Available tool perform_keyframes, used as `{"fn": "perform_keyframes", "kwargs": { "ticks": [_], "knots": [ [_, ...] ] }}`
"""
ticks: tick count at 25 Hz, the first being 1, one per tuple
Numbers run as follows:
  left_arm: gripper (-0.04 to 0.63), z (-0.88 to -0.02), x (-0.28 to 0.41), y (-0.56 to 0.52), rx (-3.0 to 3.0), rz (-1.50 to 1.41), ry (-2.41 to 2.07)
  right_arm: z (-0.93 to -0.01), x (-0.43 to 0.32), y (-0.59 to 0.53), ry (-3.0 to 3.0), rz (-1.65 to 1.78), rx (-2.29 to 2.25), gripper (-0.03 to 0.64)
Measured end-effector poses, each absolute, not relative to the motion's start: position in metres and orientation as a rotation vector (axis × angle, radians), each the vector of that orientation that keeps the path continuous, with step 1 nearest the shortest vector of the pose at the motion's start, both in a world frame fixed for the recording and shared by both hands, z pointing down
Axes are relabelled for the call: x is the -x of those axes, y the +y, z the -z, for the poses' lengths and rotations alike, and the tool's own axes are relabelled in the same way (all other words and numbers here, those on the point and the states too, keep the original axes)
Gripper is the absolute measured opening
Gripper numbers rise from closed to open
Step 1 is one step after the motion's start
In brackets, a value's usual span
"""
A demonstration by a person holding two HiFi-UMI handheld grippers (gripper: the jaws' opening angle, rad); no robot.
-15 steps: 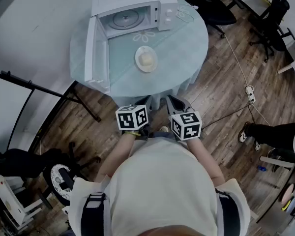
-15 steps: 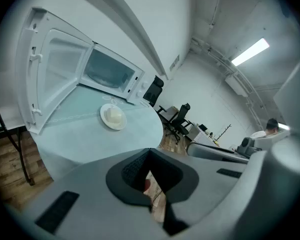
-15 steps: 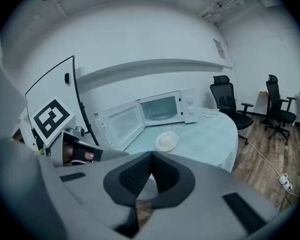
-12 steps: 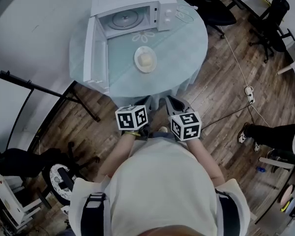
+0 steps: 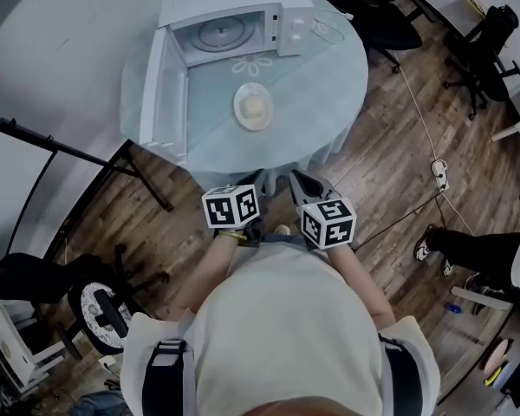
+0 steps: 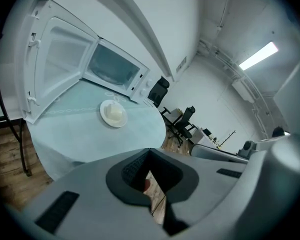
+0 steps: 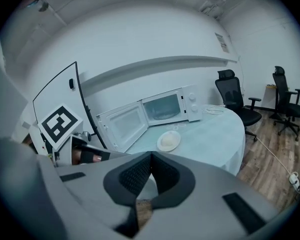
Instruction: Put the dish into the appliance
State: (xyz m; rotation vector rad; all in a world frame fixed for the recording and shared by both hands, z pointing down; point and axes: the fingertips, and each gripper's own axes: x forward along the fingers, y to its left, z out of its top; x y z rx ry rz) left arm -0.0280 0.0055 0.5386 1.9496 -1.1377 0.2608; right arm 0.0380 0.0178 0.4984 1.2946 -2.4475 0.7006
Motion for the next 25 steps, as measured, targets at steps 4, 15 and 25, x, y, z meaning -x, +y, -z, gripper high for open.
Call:
{"fn": "perform_keyframes", "kwargs": {
  "ticks": [4,15,25],
  "knots": [
    [0.009,-0.542,0.026,-0.002,-1.922,-0.226,-1.158,-0.503,-0.046,0.01,-2.44,-0.719,-1.3,0.006],
    [0.009,-0.566,0.036,-0.01,-1.648,0.033,-1.123,-0.508,-0.051,0.011,-2.448,-0.76,-1.268,0.006],
    [0.009,-0.587,0.057,-0.035,-1.39,0.315,-1.101,-0.505,-0.053,0.006,-2.466,-0.732,-1.247,0.006]
  ]
}}
